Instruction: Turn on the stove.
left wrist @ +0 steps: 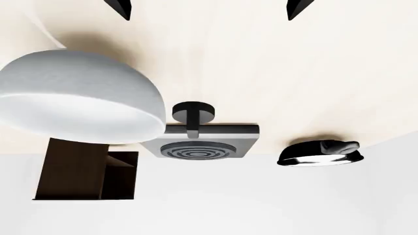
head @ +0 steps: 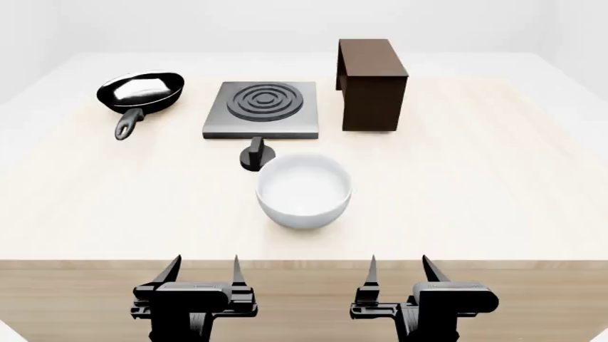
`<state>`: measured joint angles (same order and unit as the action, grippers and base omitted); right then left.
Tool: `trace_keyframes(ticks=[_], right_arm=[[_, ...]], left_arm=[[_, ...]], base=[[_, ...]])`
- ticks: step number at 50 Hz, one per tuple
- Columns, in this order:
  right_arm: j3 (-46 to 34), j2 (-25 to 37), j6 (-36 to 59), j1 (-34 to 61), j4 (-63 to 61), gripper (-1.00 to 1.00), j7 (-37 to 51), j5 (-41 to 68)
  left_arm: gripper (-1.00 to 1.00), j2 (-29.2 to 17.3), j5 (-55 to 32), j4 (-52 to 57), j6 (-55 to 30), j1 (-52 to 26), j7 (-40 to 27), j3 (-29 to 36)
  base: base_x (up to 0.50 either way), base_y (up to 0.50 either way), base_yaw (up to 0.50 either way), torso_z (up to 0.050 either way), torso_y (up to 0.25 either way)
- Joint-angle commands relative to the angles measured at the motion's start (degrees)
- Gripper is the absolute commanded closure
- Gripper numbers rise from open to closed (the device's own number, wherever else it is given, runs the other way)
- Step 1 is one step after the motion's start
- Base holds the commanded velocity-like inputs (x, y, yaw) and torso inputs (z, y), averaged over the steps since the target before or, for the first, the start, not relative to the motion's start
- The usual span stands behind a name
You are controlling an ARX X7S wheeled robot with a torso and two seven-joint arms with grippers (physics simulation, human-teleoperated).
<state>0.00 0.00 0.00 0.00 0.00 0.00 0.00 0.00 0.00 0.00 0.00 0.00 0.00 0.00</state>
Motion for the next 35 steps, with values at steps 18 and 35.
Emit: trace_keyframes(ticks=[18, 35], right_arm=[[-3.97, 3.31, -0.26, 0.35, 0.49, -1.00, 4.18, 2.93], [-5.46, 4.64, -0.33, 0.15, -0.03, -1.00, 5.45, 4.40]], left_arm=[[-1.00, -3.29, -3.33, -0.65, 0.34, -0.40, -3.79, 3.82], [-1.00, -4.55, -4.53, -0.65, 0.63, -0.41, -5.35, 5.31]], base=[[0.00, 0.19, 0.00, 0.000, 0.000], [0.00, 0.50, 0.00, 0.000, 0.000]])
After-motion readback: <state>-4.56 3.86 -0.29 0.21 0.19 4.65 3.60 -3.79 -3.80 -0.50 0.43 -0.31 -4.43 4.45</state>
